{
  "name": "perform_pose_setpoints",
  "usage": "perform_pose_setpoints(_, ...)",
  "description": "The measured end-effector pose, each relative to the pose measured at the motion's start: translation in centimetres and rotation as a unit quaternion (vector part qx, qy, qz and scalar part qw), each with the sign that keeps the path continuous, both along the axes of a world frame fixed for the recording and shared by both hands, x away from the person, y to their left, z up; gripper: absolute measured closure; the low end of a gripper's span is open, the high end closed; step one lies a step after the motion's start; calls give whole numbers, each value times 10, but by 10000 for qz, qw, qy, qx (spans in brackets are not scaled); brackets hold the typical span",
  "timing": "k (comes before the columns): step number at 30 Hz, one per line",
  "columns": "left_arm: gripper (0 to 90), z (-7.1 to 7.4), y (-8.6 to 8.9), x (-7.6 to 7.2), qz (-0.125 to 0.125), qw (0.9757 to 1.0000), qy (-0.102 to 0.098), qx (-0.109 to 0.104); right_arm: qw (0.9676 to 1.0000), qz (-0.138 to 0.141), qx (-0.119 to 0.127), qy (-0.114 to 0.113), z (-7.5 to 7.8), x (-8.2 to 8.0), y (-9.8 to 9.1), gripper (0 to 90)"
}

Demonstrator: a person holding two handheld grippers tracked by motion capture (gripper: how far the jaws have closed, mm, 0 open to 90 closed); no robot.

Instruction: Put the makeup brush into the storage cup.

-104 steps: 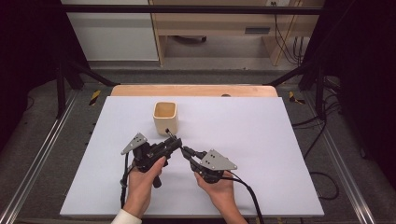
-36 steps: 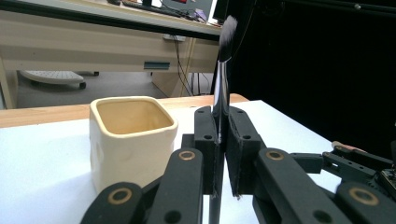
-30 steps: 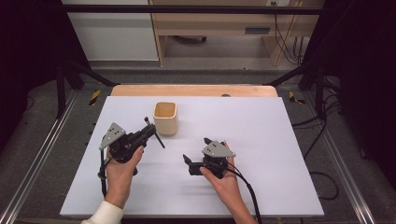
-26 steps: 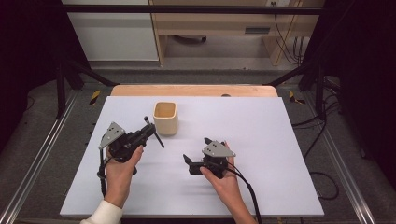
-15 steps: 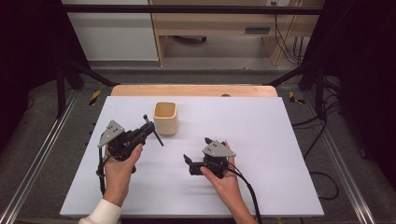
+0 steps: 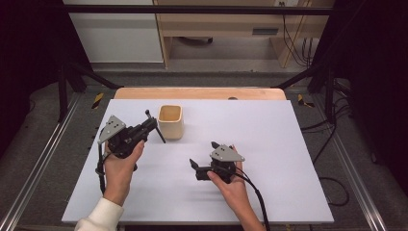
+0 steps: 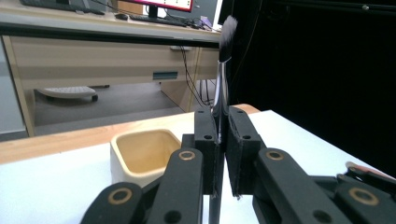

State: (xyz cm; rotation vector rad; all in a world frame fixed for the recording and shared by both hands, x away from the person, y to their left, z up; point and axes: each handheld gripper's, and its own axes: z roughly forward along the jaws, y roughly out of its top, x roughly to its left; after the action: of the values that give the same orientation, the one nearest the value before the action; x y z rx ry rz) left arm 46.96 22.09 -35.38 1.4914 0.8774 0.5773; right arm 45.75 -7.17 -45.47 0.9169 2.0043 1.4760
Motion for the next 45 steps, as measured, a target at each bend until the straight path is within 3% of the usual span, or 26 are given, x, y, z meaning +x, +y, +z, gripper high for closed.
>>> perform_pose_setpoints(14,840,35,-3,20,139,9996,-180,175,10000,-33,70,-50,4,2,-8,46)
perform_pose_setpoints(30,841,56,-5,55,220,9975,-343,571,10000,-81,5,-36,6,3,-18,62)
perform_pose_setpoints(39,841,63,-8,66,311,9963,-415,690,9998,-198,-84,-54,5,-4,-47,71)
perform_pose_setpoints(45,840,68,-11,70,375,9964,-434,617,9993,-346,-73,-158,6,-8,-70,75)
